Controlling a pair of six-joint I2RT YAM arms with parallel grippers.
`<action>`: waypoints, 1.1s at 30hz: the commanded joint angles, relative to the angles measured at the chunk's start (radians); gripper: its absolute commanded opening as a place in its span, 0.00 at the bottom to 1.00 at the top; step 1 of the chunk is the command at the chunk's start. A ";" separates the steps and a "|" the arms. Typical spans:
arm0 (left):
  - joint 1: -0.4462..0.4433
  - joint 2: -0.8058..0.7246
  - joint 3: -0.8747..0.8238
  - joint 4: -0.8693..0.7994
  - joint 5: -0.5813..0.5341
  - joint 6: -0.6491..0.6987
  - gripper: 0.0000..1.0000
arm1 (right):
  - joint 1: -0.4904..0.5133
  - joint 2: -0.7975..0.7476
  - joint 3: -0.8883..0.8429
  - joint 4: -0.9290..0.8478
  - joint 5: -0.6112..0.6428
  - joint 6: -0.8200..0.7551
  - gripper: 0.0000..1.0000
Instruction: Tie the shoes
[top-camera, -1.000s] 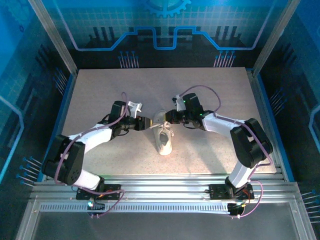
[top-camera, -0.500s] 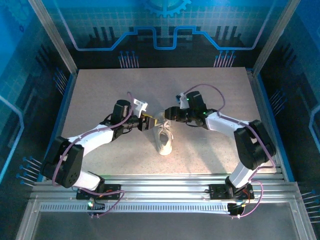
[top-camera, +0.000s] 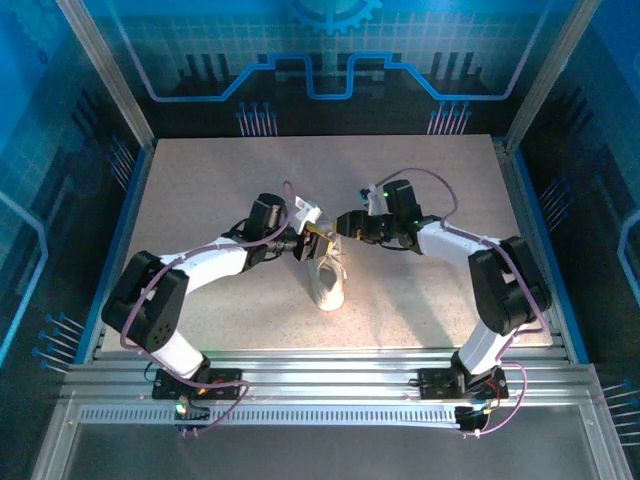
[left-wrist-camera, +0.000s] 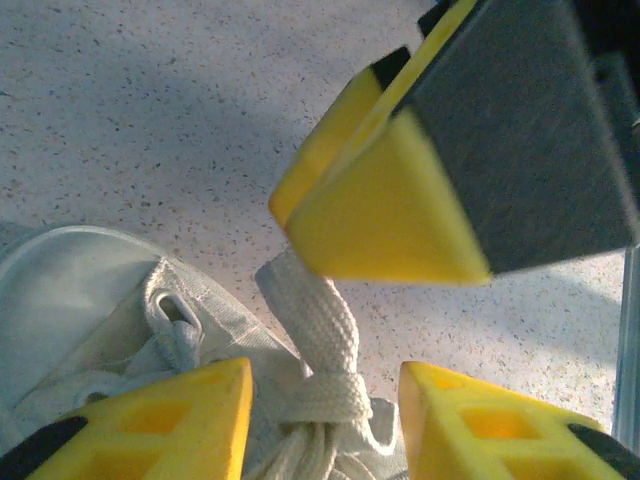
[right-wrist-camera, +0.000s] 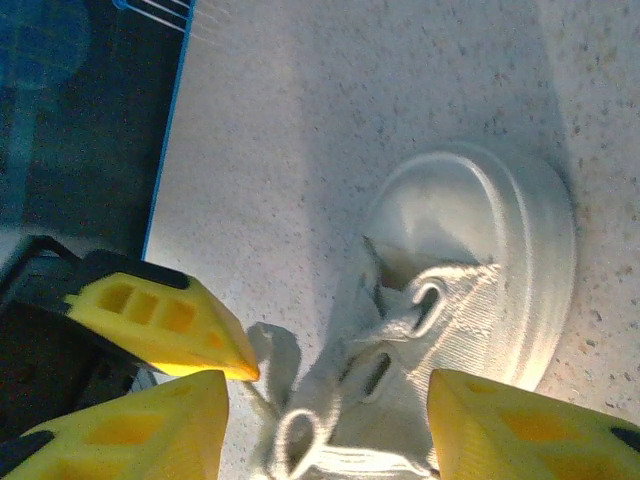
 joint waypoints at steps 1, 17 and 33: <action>-0.018 0.032 0.041 -0.028 0.033 0.028 0.41 | 0.006 0.028 0.023 0.014 -0.058 0.008 0.53; -0.037 0.104 0.096 -0.082 -0.023 0.028 0.24 | 0.013 0.030 0.023 0.049 -0.104 -0.018 0.00; -0.035 0.069 0.013 -0.118 -0.054 0.039 0.16 | -0.019 -0.016 0.007 0.045 -0.118 -0.036 0.00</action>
